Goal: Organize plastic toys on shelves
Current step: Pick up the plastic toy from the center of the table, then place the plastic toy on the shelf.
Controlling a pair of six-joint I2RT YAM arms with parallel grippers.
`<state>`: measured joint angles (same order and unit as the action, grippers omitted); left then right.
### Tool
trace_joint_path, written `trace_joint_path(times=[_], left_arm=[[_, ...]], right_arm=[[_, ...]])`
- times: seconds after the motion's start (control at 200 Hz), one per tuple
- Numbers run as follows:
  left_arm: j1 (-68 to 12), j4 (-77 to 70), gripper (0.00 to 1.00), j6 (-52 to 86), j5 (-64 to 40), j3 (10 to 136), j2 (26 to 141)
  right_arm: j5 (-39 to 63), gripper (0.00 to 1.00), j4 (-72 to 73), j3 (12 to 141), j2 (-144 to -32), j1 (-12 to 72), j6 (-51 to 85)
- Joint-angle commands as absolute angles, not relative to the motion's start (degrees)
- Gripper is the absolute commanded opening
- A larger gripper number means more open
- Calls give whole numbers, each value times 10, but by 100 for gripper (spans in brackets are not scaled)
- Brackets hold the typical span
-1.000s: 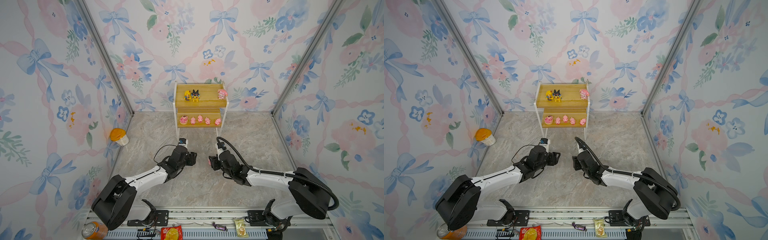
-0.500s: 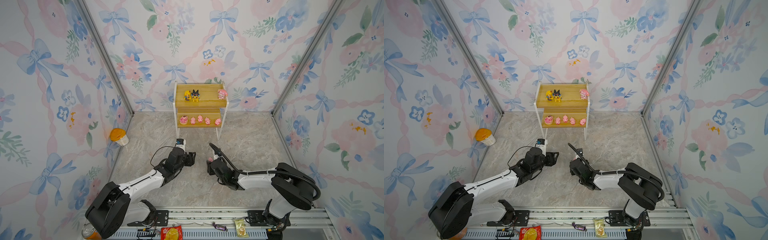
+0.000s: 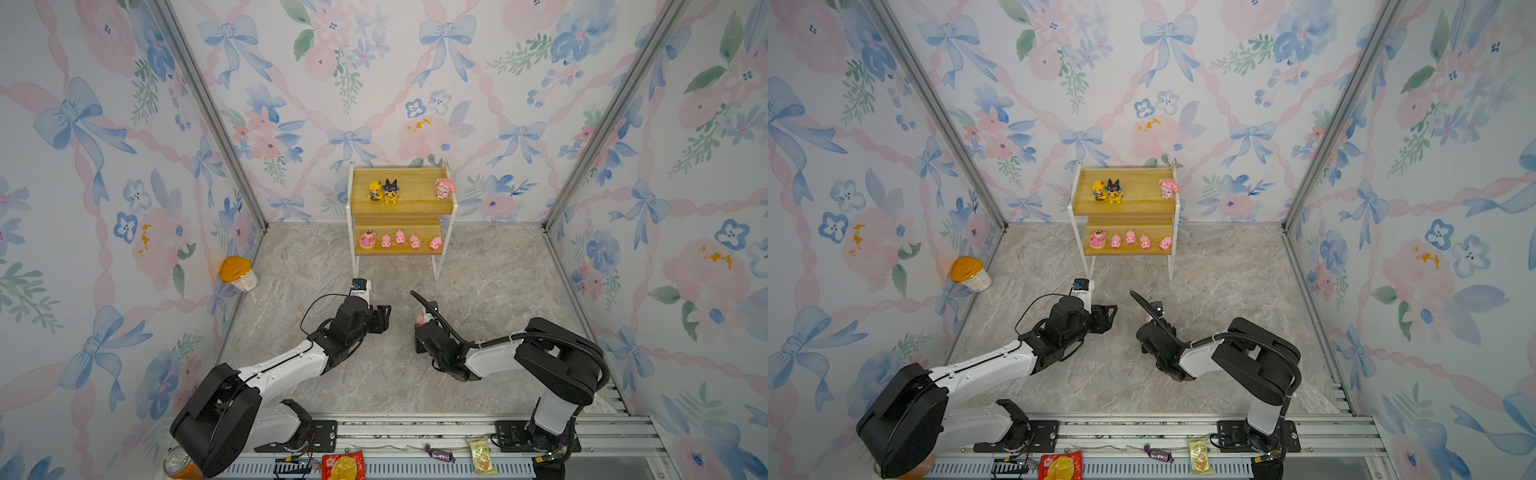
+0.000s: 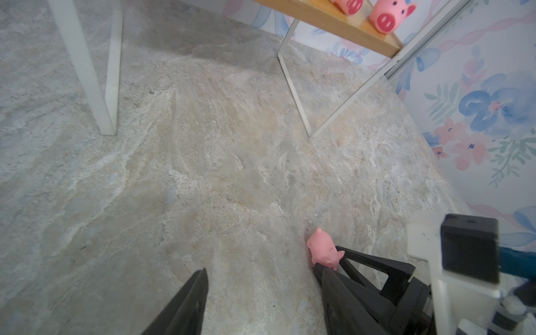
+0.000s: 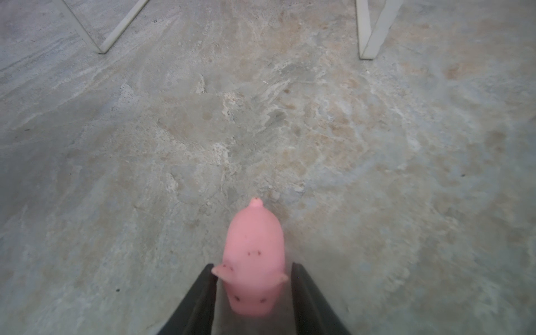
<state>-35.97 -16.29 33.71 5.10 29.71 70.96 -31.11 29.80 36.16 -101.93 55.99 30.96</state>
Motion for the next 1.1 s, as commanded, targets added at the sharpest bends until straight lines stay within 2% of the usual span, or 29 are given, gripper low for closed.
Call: trace_joint_path(times=[0.0,0.085,0.375,0.455,0.68,0.855,1.095], left_arm=[[-356,-175,63,336,55,291,704],[-356,-176,63,336,55,291,705],[-353,-175,63,335,59,288,709],[-352,-178,63,335,60,288,709],[-352,-186,63,334,66,277,709],[-352,-189,63,332,63,275,711],[-354,-185,63,321,61,275,709]], right_arm=[[-316,34,313,379,-1030,562,301],[-317,28,308,378,-1016,563,291],[-292,24,154,409,-854,556,219],[-249,22,76,443,-806,542,210],[-194,23,-142,600,-734,505,157],[-142,25,-217,741,-749,455,120],[-114,25,-262,911,-847,416,71]])
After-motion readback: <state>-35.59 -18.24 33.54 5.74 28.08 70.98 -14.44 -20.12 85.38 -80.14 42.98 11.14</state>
